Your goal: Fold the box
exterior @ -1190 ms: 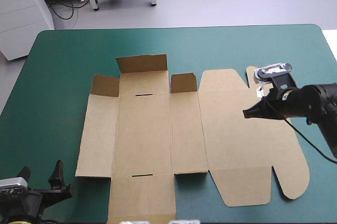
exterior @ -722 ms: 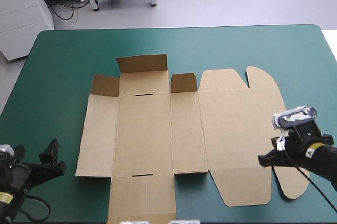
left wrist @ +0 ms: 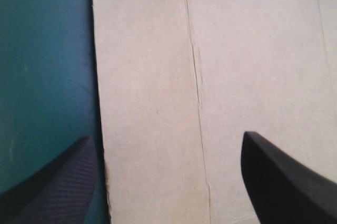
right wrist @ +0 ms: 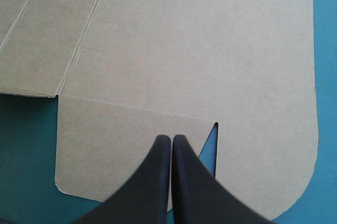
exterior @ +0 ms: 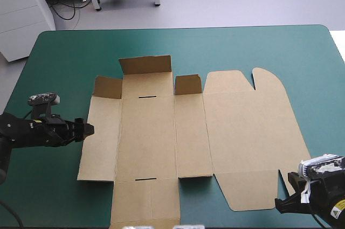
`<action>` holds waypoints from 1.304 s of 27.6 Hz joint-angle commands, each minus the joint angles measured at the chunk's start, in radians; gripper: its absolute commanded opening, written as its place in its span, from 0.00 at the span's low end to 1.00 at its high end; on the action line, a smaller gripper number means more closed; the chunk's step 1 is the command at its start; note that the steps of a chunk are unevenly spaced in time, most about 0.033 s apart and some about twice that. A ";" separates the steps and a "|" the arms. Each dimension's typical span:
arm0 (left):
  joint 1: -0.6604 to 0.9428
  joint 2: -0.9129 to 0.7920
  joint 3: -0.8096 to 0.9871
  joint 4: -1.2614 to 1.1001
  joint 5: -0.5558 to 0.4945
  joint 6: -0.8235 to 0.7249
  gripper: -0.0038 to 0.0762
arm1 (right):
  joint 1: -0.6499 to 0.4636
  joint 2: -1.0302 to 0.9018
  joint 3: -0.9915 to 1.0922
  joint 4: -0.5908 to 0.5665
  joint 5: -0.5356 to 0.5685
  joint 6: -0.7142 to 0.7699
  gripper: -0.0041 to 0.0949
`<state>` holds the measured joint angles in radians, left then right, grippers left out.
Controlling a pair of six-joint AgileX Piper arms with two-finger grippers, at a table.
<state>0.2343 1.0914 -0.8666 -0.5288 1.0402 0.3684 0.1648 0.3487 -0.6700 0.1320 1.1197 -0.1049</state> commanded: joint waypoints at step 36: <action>0.046 0.279 0.110 -0.274 0.265 0.148 0.71 | -0.005 0.008 -0.023 0.059 -0.031 -0.109 0.03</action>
<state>0.2966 1.3948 -0.7389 -0.7411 1.1945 0.5440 0.1648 0.3453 -0.6700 0.1824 1.1395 -0.2037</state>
